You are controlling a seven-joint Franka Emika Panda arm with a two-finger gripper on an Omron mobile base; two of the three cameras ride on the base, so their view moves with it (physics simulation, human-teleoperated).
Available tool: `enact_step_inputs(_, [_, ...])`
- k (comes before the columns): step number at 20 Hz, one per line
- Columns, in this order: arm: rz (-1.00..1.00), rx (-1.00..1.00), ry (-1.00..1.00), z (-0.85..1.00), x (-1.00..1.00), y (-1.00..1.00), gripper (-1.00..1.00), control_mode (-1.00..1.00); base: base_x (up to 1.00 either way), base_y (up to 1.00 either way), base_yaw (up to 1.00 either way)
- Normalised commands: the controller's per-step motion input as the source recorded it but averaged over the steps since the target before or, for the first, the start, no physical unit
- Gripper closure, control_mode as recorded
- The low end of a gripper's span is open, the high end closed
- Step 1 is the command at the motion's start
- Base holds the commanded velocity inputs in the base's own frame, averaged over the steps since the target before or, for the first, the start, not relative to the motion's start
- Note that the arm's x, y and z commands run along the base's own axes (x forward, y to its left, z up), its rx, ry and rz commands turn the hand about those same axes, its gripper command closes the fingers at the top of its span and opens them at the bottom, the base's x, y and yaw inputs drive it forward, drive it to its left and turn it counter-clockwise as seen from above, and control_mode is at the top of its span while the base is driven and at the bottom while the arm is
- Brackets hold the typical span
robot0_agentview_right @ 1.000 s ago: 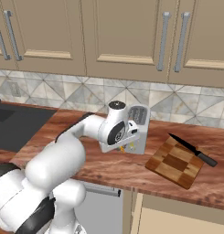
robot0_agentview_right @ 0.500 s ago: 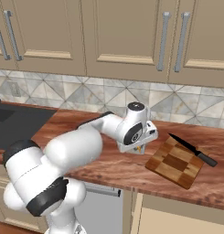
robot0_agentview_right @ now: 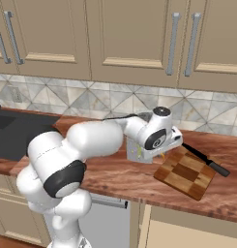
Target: Pick up the knife from the drawer and place it on the cutting board. Then place the meat from the plate to the cutting board.
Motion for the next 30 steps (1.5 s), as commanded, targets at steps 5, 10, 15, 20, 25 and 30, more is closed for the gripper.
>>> enact_step_inputs(5, [0.00,0.00,0.00,0.00,0.13,-0.37,1.00,-1.00,0.00,0.00,0.00])
enact_step_inputs(10, [0.00,0.00,0.00,-0.06,0.06,-0.13,1.00,-1.00,0.00,0.00,0.00])
enact_step_inputs(15, [0.00,0.00,0.00,-0.11,0.02,-0.01,1.00,-1.00,0.00,0.00,0.00])
enact_step_inputs(20, [0.00,0.00,0.00,-0.13,0.05,-0.05,1.00,-1.00,0.00,0.00,0.00])
enact_step_inputs(25, [0.00,0.00,0.00,-0.23,0.02,-0.01,1.00,-1.00,0.00,0.00,0.00])
enact_step_inputs(30, [0.00,0.00,0.00,-0.23,0.00,-0.08,1.00,-1.00,0.00,0.00,0.00])
